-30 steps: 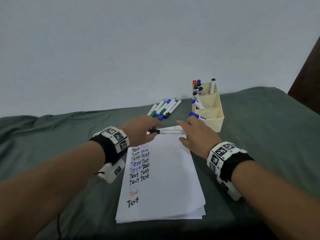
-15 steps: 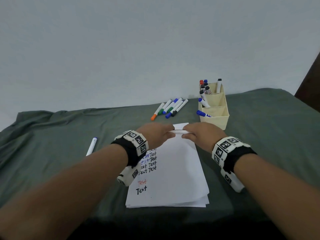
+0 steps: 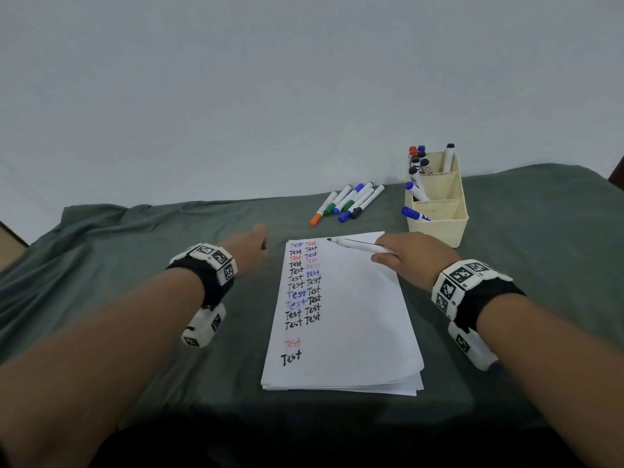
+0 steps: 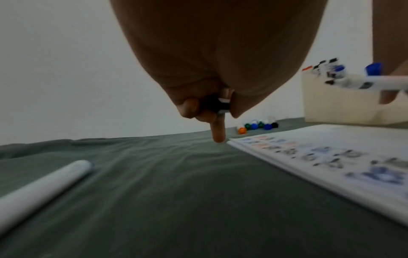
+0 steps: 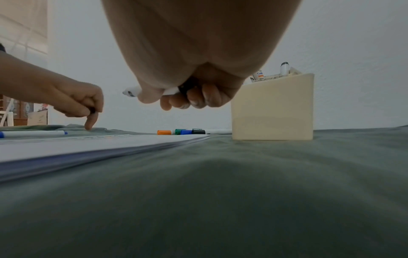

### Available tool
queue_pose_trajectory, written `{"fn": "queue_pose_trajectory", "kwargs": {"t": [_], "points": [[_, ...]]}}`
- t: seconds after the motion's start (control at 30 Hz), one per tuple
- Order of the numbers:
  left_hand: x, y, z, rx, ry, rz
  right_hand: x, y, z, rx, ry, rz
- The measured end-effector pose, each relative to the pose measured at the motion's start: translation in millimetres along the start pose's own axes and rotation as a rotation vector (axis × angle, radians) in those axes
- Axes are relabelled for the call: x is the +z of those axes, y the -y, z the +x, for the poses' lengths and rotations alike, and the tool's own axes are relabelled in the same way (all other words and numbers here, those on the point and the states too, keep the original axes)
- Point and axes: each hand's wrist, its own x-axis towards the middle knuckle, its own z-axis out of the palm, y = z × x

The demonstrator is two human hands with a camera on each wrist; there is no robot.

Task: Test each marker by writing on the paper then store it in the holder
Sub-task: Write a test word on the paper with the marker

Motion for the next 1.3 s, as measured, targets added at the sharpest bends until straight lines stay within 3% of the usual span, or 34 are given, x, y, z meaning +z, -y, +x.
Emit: {"fn": "queue_pose_trajectory", "kwargs": {"t": [0.07,0.17,0.5,0.7,0.77,0.83,0.93,1.03,1.2,1.3], "points": [[-3.2,15.5,2.8,0.023,0.081,0.101,1.2,-1.3,1.8,-0.002,-0.001,-0.001],[-0.5,28.6,4.8,0.080,0.080,0.156,3.2,-2.5,3.4,-0.006,-0.002,-0.004],[21.6,41.6,4.9,-0.013,0.066,0.012,4.3,-4.1,3.2,-0.002,0.005,-0.008],[16.5,17.2,-25.2,0.217,-0.171,0.160,-6.3,2.0,-4.2,-0.066,-0.130,0.178],[17.2,1.4,-37.6,0.293,-0.057,0.139,-9.2,6.7,-4.3,-0.021,-0.177,0.335],[20.1,-11.1,-45.7,0.315,0.129,0.108,-11.8,15.2,-5.8,0.012,-0.222,0.725],[27.9,-15.5,-53.3,0.269,0.319,0.112,-14.5,34.8,-7.5,0.061,-0.298,1.276],[39.3,-10.1,-57.3,0.229,0.425,0.116,-2.9,56.5,-7.5,0.202,-0.235,1.656],[55.1,-7.1,-59.4,0.241,0.444,0.104,44.9,85.7,-10.9,0.382,-0.177,1.839],[56.7,-7.9,-59.4,0.237,0.447,0.101,66.4,89.1,-13.4,0.346,-0.132,1.872]]}}
